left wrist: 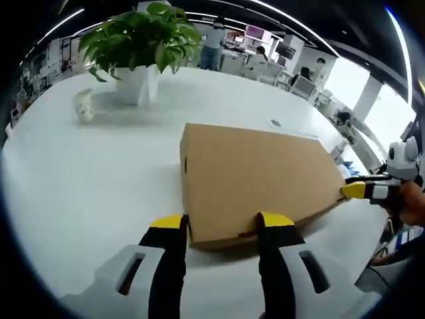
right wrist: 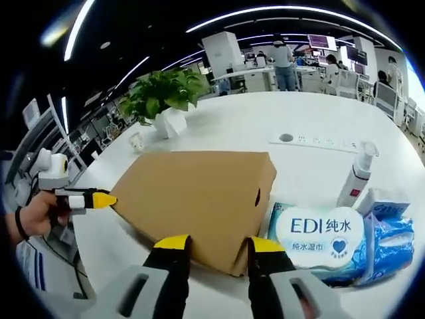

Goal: Operate the shoe box by opening the lid, removing the specified soft item, and placing it in the target area until the item is outside and the box remains undamaged.

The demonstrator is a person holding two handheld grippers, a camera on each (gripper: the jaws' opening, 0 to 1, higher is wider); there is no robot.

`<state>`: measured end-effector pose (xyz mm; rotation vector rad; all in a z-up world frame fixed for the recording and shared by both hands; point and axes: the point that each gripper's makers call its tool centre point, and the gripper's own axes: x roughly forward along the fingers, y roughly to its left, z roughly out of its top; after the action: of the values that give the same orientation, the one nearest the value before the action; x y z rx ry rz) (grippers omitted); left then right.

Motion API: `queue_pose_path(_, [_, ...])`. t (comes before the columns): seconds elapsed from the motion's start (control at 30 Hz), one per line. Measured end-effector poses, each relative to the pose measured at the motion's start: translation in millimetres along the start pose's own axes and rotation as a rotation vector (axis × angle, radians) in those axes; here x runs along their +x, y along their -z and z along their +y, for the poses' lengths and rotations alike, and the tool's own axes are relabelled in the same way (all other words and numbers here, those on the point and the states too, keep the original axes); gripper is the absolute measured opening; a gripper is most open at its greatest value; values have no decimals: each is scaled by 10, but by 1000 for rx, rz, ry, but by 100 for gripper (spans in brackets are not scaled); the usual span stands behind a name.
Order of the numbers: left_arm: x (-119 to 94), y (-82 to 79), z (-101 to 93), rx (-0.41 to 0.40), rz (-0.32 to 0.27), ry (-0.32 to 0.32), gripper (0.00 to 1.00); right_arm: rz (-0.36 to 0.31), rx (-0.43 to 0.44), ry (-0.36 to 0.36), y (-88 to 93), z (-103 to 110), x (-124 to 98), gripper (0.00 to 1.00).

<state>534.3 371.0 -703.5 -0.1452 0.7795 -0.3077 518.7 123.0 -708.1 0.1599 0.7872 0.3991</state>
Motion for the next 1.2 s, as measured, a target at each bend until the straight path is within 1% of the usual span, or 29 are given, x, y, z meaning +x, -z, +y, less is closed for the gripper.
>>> queue_pose_path(0.17, [54,-47,-41,6,3,4,42,-3,9,11,-51,-59,19,31])
queue_pose_path(0.5, [35,-39,-62,1,1,8,42,-1,-2,6,-52,-68,14,31])
queue_pose_path(0.63, [40,-40,-62,7,12,10,42,-9,14,5,-50,-90,0,30])
queue_pose_path(0.77, [5,-42,-56,42,11,-1,40,-33,37,5,-48,-121,-99,36])
queue_pose_path(0.87, [-54,-29,-65,41,2,-3,41,-41,28,3,3,-121,-268,39])
queue_pose_path(0.93, [-107,-16,-34,50,-6,-27,42,-42,25,1,66,-185,-364,42])
queue_pose_path(0.97, [-118,12,-21,60,1,-33,42,-42,20,9,97,-234,-409,44])
queue_pose_path(1.0, [-138,49,-27,71,7,-25,42,-46,18,20,142,-292,-490,45])
queue_pose_path(1.03, [-160,64,-19,69,6,-26,44,-48,25,28,176,-339,-547,46])
queue_pose_path(1.07, [-200,83,-10,68,4,-24,45,-54,40,40,227,-401,-648,47])
queue_pose_path(1.17, [-331,111,-59,58,-14,-5,47,-76,54,72,330,-539,-892,51])
queue_pose_path(1.2, [-384,135,-109,59,-18,10,49,-83,61,92,383,-601,-1007,52])
